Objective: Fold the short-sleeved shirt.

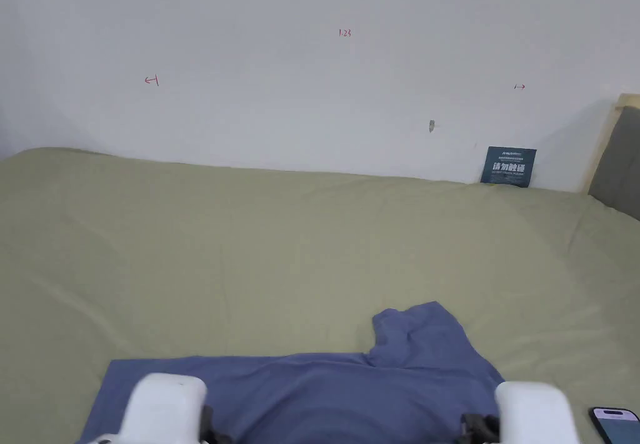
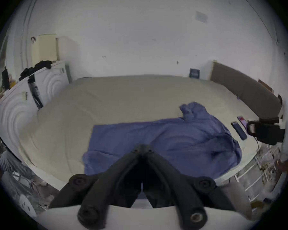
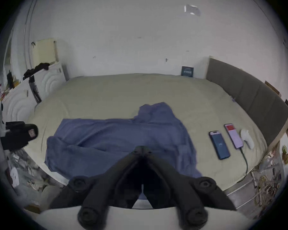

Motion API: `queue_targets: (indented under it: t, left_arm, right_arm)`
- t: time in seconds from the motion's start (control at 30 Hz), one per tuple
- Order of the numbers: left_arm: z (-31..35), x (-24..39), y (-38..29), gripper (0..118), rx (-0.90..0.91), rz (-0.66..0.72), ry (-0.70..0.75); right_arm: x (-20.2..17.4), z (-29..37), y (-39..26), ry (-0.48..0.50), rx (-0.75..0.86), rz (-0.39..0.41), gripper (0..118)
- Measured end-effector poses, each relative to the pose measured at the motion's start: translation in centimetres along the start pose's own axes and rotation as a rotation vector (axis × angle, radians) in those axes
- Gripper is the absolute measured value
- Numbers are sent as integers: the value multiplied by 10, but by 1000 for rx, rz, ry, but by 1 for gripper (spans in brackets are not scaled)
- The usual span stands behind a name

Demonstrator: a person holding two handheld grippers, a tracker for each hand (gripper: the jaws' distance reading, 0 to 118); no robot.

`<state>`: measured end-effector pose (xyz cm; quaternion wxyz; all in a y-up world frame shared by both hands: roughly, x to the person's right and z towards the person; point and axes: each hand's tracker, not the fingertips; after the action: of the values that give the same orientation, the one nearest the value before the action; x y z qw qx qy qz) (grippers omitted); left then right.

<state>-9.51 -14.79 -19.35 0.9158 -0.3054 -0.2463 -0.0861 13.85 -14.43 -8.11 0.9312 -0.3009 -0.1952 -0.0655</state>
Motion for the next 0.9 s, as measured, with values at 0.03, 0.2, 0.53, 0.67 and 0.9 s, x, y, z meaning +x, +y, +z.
queue_targets:
  t: [0.03, 0.2, 0.53, 0.67, 0.9]
  left_arm:
    - [-3, 6, -5, 0, -17, -7, -21]
    - [-20, 0, -9, 0, -51, 7, -71]
    - [-170, -156, 72, 21, -277, 173, 52]
    - [-234, -189, 70, 94, -342, 269, 31]
    - [-272, -162, 50, 68, -488, 97, 67]
  right_arm:
    - [-5, -3, -4, 19, -19, 12, 1]
    - [-6, -17, -9, 64, -62, 8, 1]
    - [48, -44, 30, 39, -22, -85, 1]
    - [73, -65, 45, 66, -49, -107, 1]
    - [139, -135, 113, 76, -62, -133, 76]
